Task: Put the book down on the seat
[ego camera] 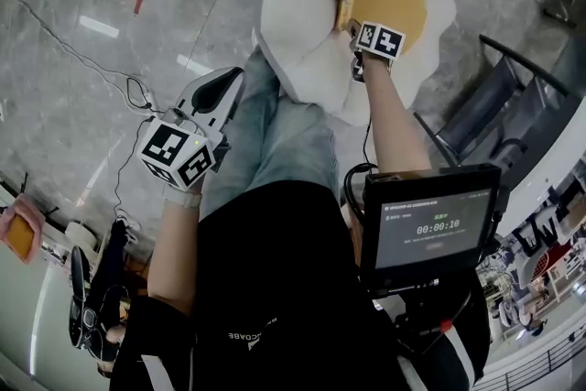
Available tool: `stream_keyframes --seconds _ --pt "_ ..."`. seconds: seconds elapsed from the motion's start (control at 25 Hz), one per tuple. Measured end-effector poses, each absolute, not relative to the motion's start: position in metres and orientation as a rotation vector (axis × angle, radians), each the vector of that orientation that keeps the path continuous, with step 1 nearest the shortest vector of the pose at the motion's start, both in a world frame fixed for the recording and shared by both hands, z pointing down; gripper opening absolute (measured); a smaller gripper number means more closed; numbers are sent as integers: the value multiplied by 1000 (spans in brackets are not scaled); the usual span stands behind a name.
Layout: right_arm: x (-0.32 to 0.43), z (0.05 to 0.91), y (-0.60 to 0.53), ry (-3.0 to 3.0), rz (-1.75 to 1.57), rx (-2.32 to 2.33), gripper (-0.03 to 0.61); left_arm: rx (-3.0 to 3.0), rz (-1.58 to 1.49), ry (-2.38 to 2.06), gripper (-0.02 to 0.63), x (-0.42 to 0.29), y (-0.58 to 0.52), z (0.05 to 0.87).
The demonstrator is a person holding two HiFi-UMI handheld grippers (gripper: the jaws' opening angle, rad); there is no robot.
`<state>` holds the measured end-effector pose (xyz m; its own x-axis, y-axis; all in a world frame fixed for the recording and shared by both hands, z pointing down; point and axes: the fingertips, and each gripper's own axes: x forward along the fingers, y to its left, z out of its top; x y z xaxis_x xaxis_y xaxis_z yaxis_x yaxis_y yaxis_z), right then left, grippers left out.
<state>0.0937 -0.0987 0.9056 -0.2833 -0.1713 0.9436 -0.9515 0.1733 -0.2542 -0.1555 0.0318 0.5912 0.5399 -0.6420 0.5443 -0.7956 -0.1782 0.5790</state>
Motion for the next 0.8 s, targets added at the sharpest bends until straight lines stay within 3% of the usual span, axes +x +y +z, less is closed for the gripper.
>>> stream_keyframes --seconds 0.8 --pt "102 738 -110 -1898 1313 1118 218 2055 220 -1094 14 -109 10 518"
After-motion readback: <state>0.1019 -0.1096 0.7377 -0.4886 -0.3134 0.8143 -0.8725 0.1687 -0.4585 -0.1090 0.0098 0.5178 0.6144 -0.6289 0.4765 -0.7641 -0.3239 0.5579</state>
